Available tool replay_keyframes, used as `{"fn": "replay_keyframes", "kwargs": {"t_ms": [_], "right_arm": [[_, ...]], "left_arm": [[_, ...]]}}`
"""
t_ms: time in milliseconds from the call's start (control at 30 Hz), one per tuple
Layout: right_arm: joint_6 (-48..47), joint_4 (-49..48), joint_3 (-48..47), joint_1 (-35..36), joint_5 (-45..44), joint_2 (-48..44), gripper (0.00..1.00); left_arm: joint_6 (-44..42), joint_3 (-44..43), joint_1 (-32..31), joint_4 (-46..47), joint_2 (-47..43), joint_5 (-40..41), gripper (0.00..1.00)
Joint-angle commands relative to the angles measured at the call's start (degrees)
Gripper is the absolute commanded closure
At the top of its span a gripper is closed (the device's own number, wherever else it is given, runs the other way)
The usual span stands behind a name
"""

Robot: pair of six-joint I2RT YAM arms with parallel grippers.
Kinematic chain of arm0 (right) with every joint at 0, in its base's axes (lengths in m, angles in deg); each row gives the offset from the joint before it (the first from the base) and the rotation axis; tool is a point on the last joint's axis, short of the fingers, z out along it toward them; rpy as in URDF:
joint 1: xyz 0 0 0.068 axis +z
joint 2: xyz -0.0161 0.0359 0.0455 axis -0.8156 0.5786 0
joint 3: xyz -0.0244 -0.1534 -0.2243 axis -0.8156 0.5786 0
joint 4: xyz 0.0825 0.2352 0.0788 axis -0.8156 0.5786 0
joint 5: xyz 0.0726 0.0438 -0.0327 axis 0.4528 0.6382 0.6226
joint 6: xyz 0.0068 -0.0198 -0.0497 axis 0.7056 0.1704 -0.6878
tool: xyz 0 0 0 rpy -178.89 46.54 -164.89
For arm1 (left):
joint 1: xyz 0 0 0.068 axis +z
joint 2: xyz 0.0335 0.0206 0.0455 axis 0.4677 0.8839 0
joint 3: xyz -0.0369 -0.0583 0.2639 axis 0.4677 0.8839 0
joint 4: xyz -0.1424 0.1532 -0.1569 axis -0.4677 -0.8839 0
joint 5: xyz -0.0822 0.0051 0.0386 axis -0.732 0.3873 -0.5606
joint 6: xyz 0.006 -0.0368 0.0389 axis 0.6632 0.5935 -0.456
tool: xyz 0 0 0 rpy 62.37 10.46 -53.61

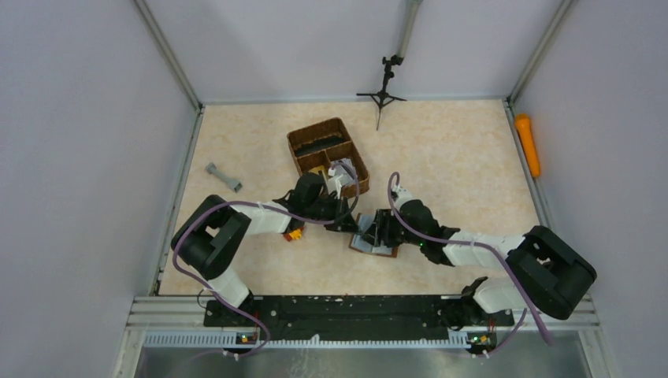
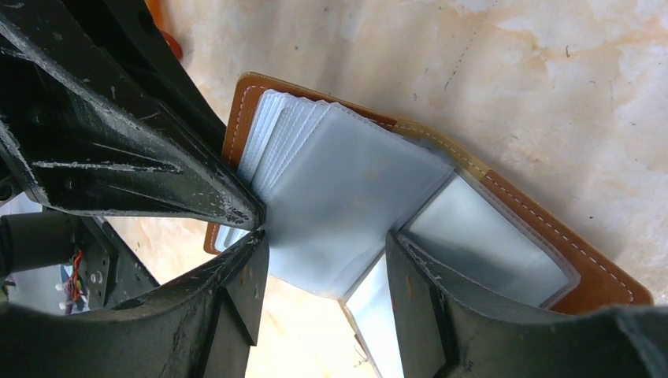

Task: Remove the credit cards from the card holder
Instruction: Remove the credit card from the card holder.

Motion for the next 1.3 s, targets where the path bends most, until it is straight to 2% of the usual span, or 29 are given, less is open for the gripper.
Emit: {"fn": "replay_keyframes", "kwargs": {"t_ms": [0,100,233,300,400,433,633,800,833,867,933,967,1033,1100,1267], "right_arm": [[-0.4,-1.89,-1.29,0.61,1.09,1.83,0.44],[-0.18,-2.11,-1.19,0.61,0.9,2.35,0.44],[-0.11,-1.45,-1.2,0.61,-0.37,2.82,0.46],[-0.19,1.86,-2.05,0.61,-3.14,3.0,0.53],[-0.42,7.65,-3.04,0.62,-8.01,2.2,0.75],[-0.61,8.93,-3.04,0.61,-9.53,1.73,0.79],[-1.38,17.54,-4.41,0.61,-16.1,-1.64,0.97],[-1.35,17.07,-3.15,0.61,-14.27,-6.21,1.0],[-1.35,16.14,-2.7,0.61,-13.35,-7.38,0.95],[-1.36,14.97,-2.25,0.61,-12.14,-8.64,0.83],[-1.78,10.86,-0.53,0.61,-8.99,-11.02,0.56],[-1.91,8.51,0.5,0.61,-5.47,-12.15,0.37],[-2.2,4.67,1.66,0.64,-1.78,-12.53,0.16],[-2.55,3.05,1.67,0.61,0.13,-11.68,0.08],[-2.97,0.35,1.39,0.61,2.68,-7.97,0.06]], "left_arm": [[0.04,0.42,-0.08,3.51,-0.59,-2.13,0.89],[1.24,0.68,-0.07,5.6,0.05,-4.19,0.9],[5.61,1.72,0.4,12.59,1.67,-8.81,0.97],[6.44,2.16,0.71,13.99,1.92,-9.15,0.98],[4.52,2.29,1.12,11.3,0.43,-7.17,0.99],[3.94,2.3,1.19,10.49,0.03,-6.67,0.99],[2.28,2.36,1.15,8.48,-1.37,-5.22,0.99],[1.38,2.02,1.22,7.0,-1.59,-4.35,0.99],[1.34,2.04,1.15,6.91,-1.57,-4.38,0.99],[1.33,1.91,1.18,6.88,-1.62,-4.53,0.99],[1.4,1.85,1.14,7.15,-1.59,-5.14,0.99],[1.5,1.77,1.16,7.44,-1.47,-5.75,0.98],[1.82,1.66,1.16,7.89,-1.31,-6.4,0.98],[2.2,1.88,1.16,8.72,-1.37,-6.82,0.98],[3.46,2.27,1.18,10.8,-1.14,-8.46,0.97]]}}
